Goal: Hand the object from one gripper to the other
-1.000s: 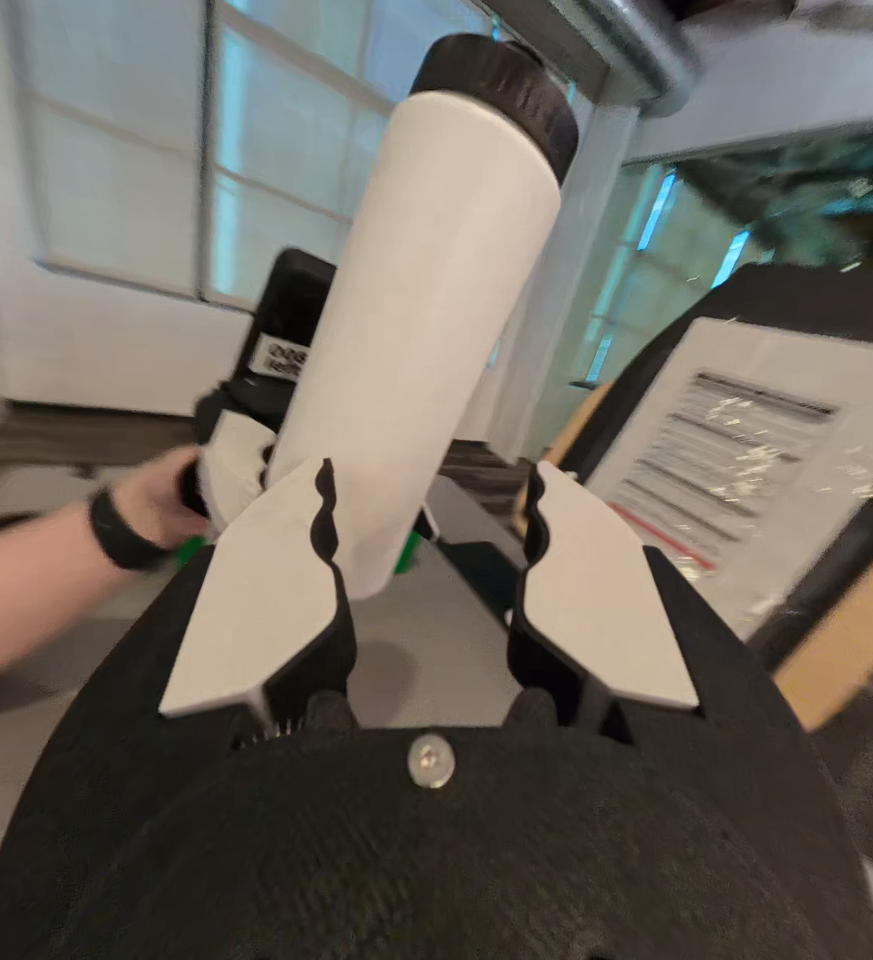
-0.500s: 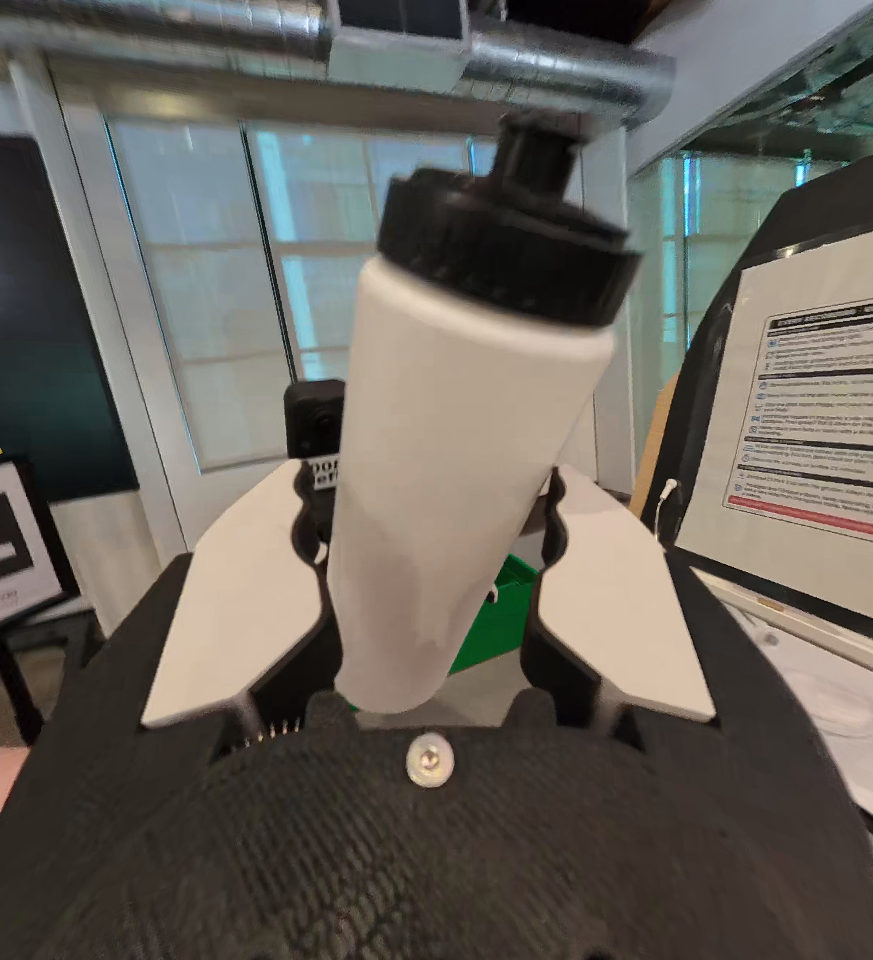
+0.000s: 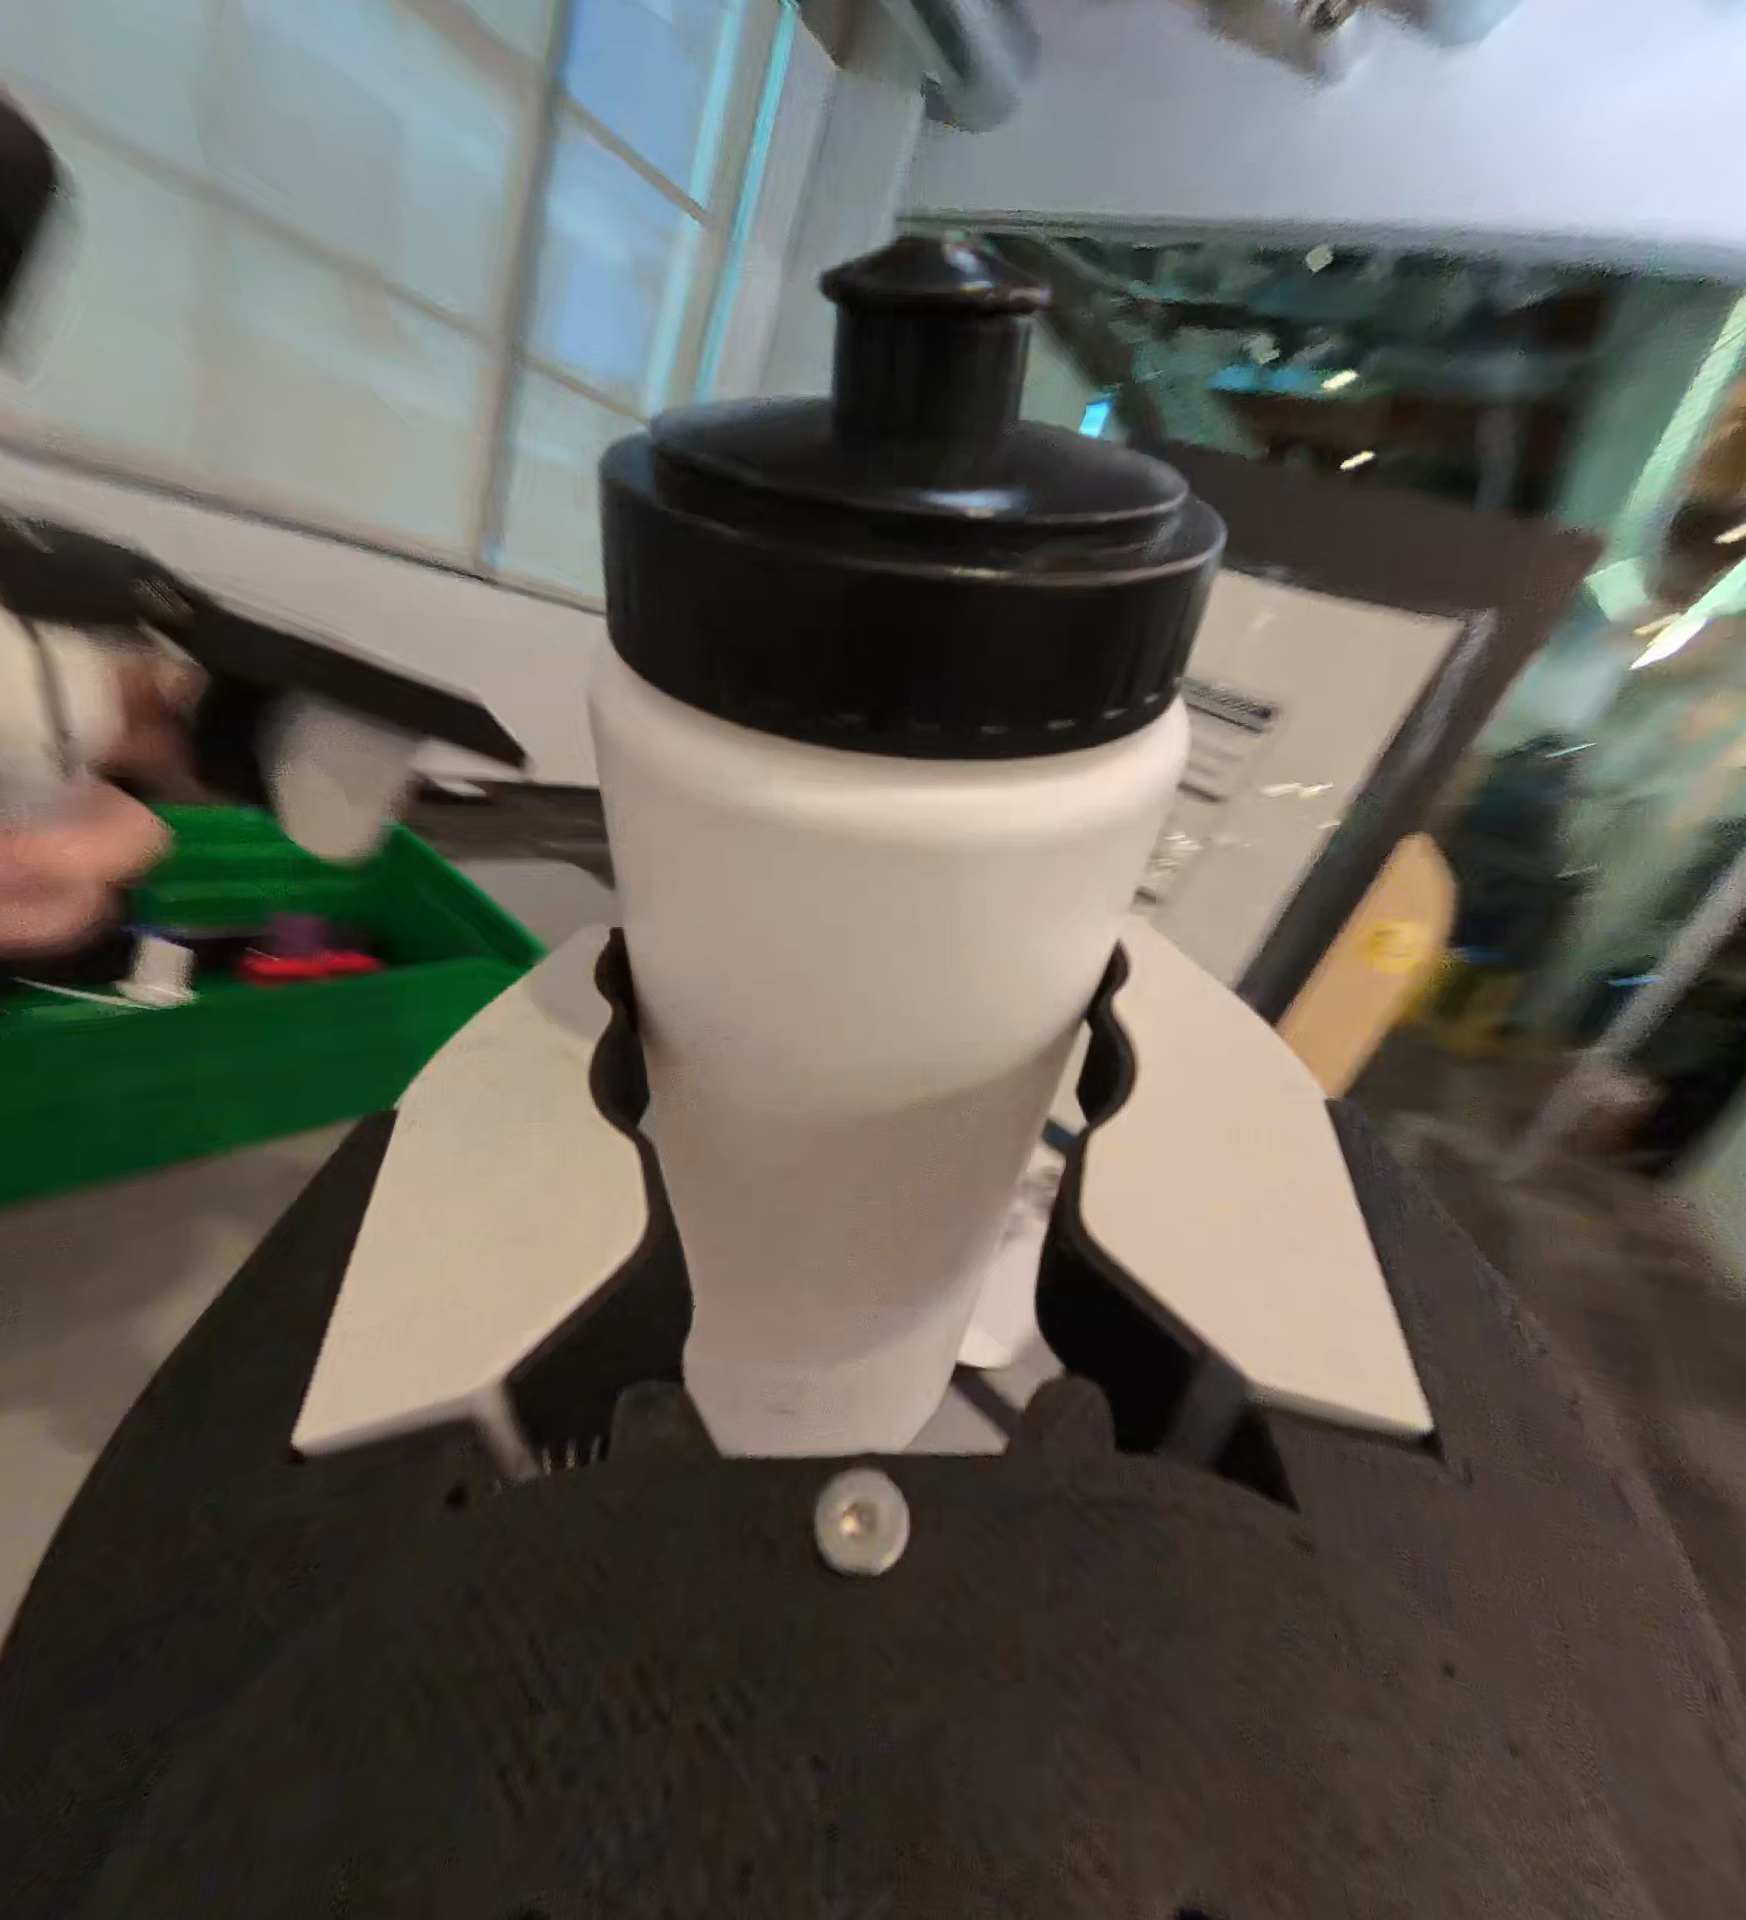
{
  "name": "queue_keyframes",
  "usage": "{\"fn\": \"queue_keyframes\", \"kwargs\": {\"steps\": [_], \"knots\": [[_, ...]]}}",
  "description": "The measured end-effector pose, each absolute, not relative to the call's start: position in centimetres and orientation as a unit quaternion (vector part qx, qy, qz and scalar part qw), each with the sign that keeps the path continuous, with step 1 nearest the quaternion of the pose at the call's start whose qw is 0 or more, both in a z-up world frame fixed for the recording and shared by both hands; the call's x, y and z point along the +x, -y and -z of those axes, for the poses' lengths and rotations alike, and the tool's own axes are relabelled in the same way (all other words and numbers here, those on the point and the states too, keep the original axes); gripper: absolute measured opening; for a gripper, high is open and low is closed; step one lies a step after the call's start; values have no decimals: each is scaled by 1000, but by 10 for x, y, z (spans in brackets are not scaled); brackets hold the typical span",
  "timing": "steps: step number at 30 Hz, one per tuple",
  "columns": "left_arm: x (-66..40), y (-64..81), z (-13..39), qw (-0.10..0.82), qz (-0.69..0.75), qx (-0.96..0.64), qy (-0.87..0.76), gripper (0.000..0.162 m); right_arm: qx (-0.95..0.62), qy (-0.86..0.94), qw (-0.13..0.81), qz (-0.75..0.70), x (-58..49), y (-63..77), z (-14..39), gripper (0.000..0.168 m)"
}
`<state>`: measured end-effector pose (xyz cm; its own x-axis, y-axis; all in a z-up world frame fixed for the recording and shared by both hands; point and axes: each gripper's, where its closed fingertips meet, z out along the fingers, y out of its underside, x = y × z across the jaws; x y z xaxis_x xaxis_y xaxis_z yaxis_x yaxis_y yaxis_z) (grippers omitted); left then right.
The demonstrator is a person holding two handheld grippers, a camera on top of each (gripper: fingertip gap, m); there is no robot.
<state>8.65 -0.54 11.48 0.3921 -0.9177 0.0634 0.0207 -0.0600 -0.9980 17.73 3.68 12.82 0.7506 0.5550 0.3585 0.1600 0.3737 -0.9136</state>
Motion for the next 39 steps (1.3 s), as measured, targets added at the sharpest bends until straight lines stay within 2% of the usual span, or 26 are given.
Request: {"fn": "queue_keyframes", "kwargs": {"steps": [5,9,13,19,23,30,36,39], "knots": [[84,22,-137,615,351,-608,-359,111,-466,376,793,113,171,-37,-125,85],[106,45,-151,644,322,-584,-374,107,-406,406,794,197,157,-28,-124,85],[120,43,-140,653,245,-600,-391,111,-376,442,777,244,141,-23,-116,85],[118,25,-120,628,218,-635,-393,110,-338,477,764,273,123,-14,-108,85],[119,31,-109,595,243,-637,-425,82,-332,490,757,276,120,-11,-107,85],[114,19,-91,550,229,-685,-420,81,-353,517,735,261,116,-22,-89,86],[107,12,-80,522,172,-710,-441,81,-352,480,764,246,108,-29,-79,86],[115,-1,-83,471,153,-735,-463,81,-375,434,788,223,112,-37,-78,89]]}}
